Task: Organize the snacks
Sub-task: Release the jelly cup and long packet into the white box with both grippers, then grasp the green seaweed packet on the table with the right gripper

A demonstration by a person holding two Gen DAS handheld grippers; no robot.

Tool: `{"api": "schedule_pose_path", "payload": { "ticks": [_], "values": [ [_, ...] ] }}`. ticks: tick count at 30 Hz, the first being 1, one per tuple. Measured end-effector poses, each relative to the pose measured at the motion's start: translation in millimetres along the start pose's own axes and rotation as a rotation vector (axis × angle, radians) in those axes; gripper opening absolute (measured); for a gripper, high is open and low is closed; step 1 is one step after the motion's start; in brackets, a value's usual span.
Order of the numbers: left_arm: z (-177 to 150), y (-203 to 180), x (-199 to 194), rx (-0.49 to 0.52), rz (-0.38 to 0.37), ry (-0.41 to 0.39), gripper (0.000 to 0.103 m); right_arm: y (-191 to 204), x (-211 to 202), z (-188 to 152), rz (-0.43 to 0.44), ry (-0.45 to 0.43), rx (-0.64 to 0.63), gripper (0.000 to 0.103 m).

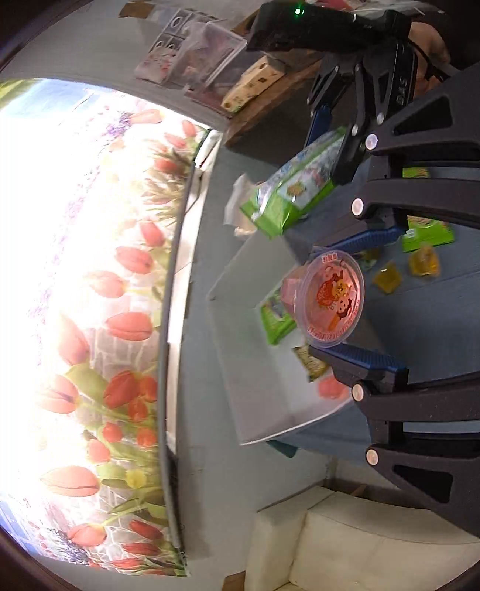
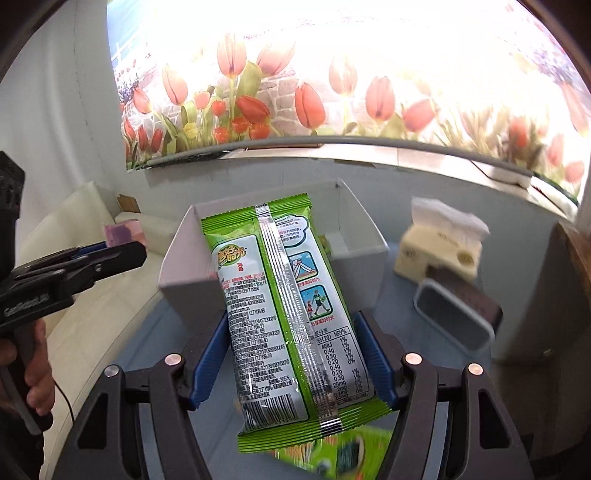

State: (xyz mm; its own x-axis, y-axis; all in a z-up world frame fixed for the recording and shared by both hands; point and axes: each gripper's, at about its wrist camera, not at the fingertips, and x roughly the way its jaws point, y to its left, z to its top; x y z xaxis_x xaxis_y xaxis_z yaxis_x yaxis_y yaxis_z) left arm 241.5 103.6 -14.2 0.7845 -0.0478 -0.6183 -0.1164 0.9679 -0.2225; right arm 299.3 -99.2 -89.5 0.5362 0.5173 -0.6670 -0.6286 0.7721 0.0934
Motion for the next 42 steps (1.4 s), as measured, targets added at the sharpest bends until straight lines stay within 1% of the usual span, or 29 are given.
{"api": "schedule_pose_path", "payload": {
  "ticks": [1,2,5,8,9,11,14,16,17,18,19,20,21,22,24,26,27,32,35,37,39,40,42],
  "values": [
    [10.4,4.7,5.7,0.006,0.002,-0.002,0.051,-0.3,11.3,14.0,0.001,-0.003,-0.003,0.073],
    [21.3,10.6,11.7,-0.002,0.009,-0.01,0.051,-1.1,26.5,30.4,-0.004,0.012,-0.009,0.073],
    [46.2,30.9,37.7,-0.04,0.026,0.016,0.051,-6.5,66.9,68.3,-0.028,0.052,-0.002,0.073],
    [57.4,48.2,64.9,-0.057,0.046,0.052,0.051,-9.4,102.6,90.7,-0.049,0.089,0.007,0.073],
    [58.6,52.7,72.9,-0.05,0.061,0.059,0.051,-10.1,110.6,95.7,-0.053,0.095,0.007,0.073],
    [58.8,58.8,85.9,-0.05,0.059,0.077,0.051,-12.0,124.7,103.4,-0.055,0.102,0.014,0.073],
    [56.6,67.4,98.7,-0.065,0.069,0.078,0.051,-12.5,139.0,108.1,-0.062,0.115,0.025,0.073],
    [54.6,71.1,106.1,-0.069,0.079,0.098,0.051,-12.3,144.6,110.7,-0.052,0.121,0.036,0.073],
    [53.8,72.2,109.2,-0.067,0.076,0.104,0.052,-11.5,147.0,111.6,-0.04,0.128,0.043,0.076],
    [53.2,72.5,110.9,-0.065,0.078,0.108,0.053,-10.5,149.7,111.7,-0.032,0.139,0.045,0.081],
    [53.3,74.2,114.0,-0.069,0.083,0.116,0.065,-9.5,151.6,110.6,-0.037,0.139,0.04,0.085],
    [54.0,76.8,115.5,-0.08,0.074,0.118,0.074,-8.7,153.1,109.9,-0.056,0.137,0.027,0.094],
    [54.0,79.4,114.5,-0.091,0.061,0.109,0.092,-8.0,153.6,108.7,-0.085,0.134,0.014,0.098],
    [53.8,82.6,112.7,-0.107,0.062,0.095,0.103,-8.5,153.8,107.3,-0.11,0.131,0.008,0.098],
    [53.6,85.7,112.1,-0.118,0.072,0.104,0.103,-11.9,153.0,104.7,-0.118,0.132,0.015,0.098],
    [52.0,87.0,112.6,-0.124,0.062,0.125,0.103,-16.1,148.8,102.6,-0.114,0.115,0.032,0.098],
    [51.3,86.2,112.1,-0.117,0.068,0.128,0.103,-17.6,146.2,101.5,-0.111,0.108,0.041,0.098],
    [47.8,80.2,98.1,-0.089,0.094,0.1,0.103,-22.3,129.4,92.7,-0.075,0.084,0.061,0.098],
    [47.2,73.7,85.8,-0.075,0.105,0.082,0.103,-20.8,116.1,84.7,-0.092,0.075,0.039,0.098],
    [45.5,67.4,76.3,-0.058,0.11,0.075,0.103,-20.2,103.1,76.3,-0.084,0.068,0.028,0.098],
    [39.2,59.5,63.3,-0.034,0.112,0.058,0.103,-18.1,85.9,63.5,-0.067,0.051,-0.015,0.098],
    [34.6,55.8,56.2,-0.026,0.101,0.052,0.103,-16.4,75.2,53.4,-0.062,0.042,-0.052,0.098],
    [24.6,49.6,46.2,-0.02,0.08,0.07,0.103,-14.9,58.7,33.3,-0.036,0.037,-0.118,0.098]
  ]
}}
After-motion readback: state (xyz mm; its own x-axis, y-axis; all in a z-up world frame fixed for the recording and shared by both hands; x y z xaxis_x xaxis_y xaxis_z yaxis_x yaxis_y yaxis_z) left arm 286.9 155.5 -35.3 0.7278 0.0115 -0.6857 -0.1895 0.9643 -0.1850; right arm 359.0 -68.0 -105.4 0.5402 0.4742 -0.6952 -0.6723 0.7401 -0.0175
